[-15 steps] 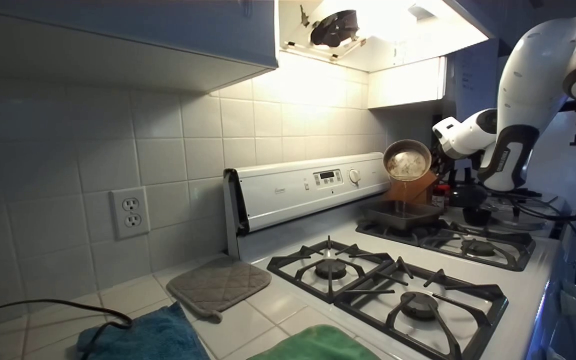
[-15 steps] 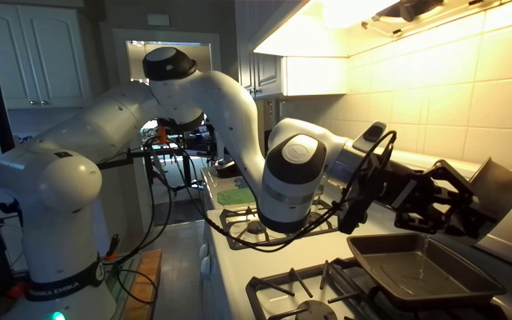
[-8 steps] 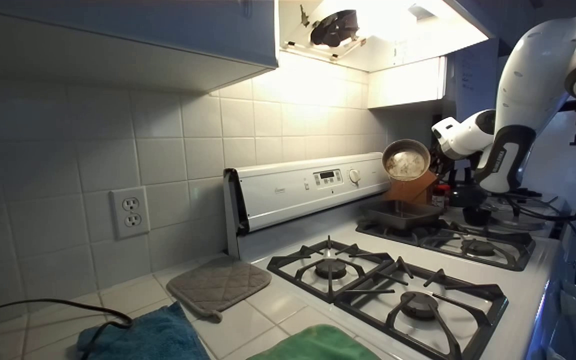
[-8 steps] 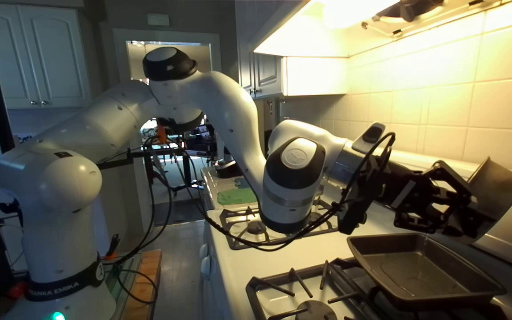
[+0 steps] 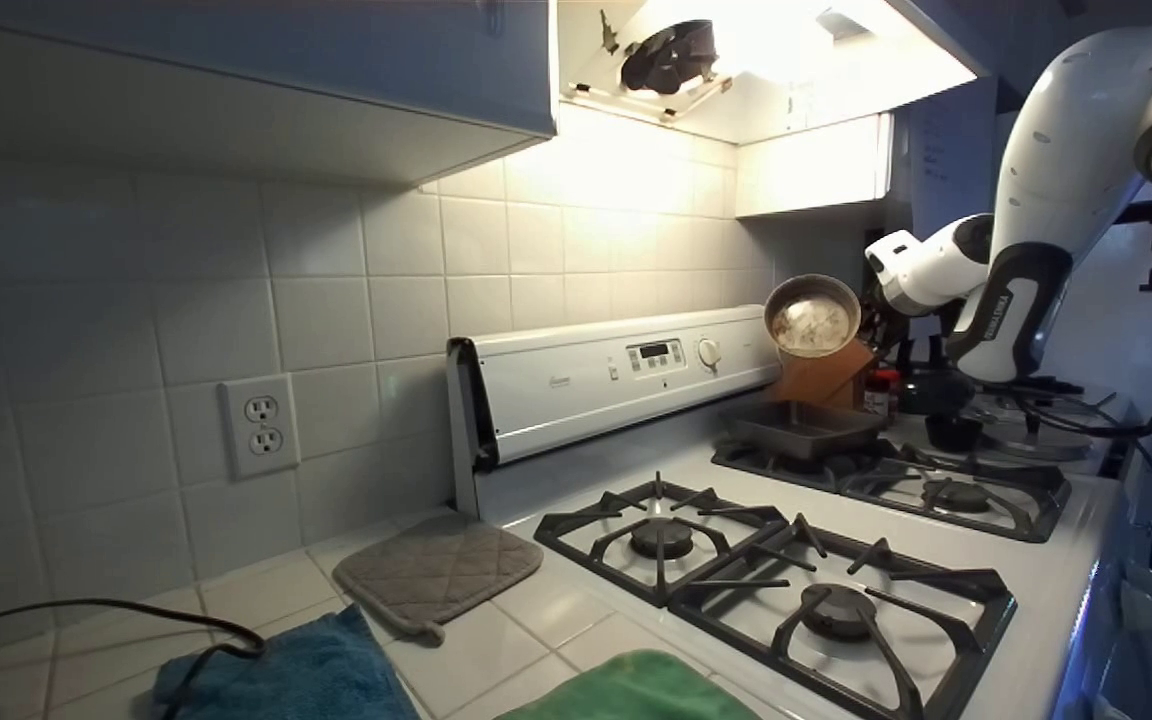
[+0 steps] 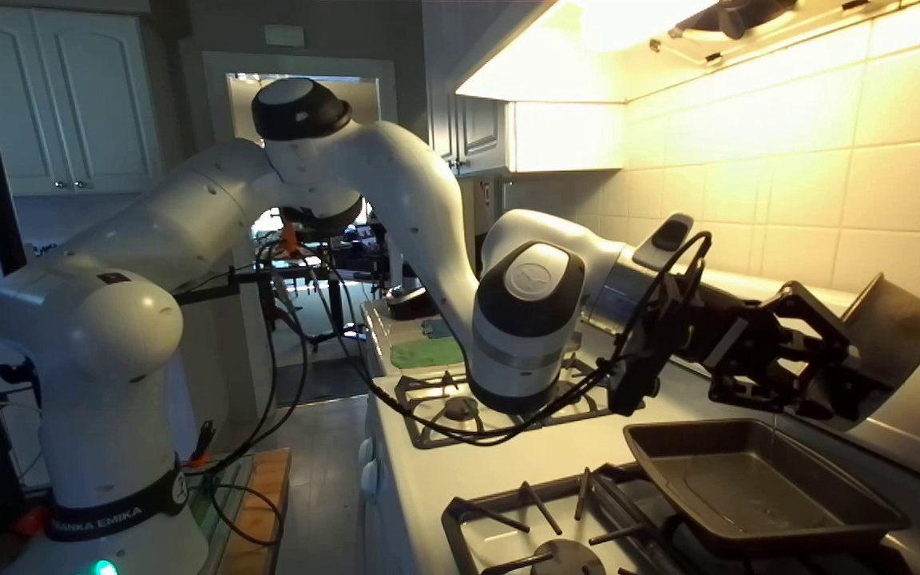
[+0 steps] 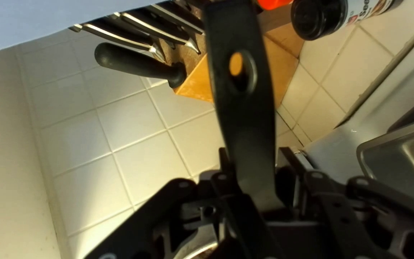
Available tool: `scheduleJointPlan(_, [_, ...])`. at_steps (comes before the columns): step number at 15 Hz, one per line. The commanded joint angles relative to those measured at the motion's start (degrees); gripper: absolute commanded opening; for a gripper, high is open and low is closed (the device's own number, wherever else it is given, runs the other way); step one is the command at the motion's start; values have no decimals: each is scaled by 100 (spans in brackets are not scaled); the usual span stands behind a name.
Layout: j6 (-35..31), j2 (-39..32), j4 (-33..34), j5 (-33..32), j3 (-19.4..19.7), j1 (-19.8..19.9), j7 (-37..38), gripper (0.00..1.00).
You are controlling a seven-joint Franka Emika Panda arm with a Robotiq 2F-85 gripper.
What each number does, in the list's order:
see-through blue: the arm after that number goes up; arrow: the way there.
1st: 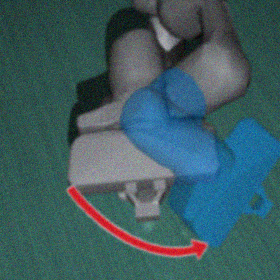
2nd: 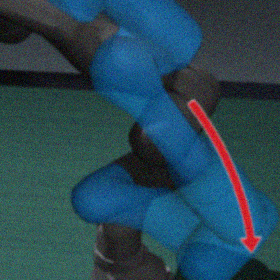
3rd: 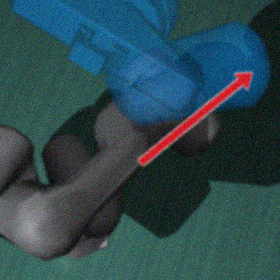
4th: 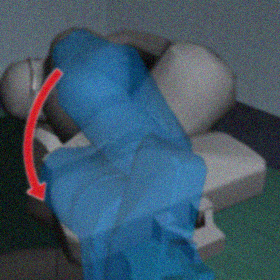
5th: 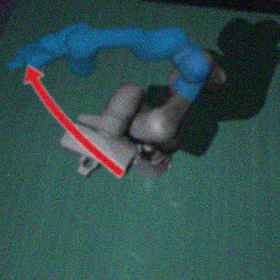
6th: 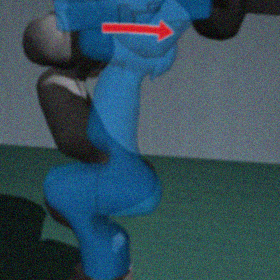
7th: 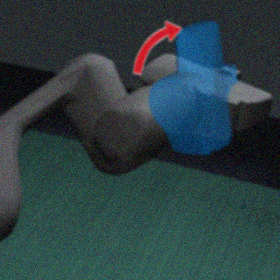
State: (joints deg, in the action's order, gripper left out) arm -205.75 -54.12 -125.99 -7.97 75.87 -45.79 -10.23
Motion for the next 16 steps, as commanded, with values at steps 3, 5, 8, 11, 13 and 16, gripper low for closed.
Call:
scheduleJointPlan(3, [213,612,-115,67,-210,49,-475,11])
scheduleJointPlan(5, [417,792,-114,30,-298,72,-491,11])
scheduleJointPlan(8, [747,1080,-104,-10,-418,107,-498,11])
scheduleJointPlan(11, [1084,1411,-110,-51,-503,118,-463,11])
scheduleJointPlan(13, [1346,1710,-155,-109,-556,106,-459,11])
scheduleJointPlan(16, [1669,2241,-302,-220,-639,107,-469,11])
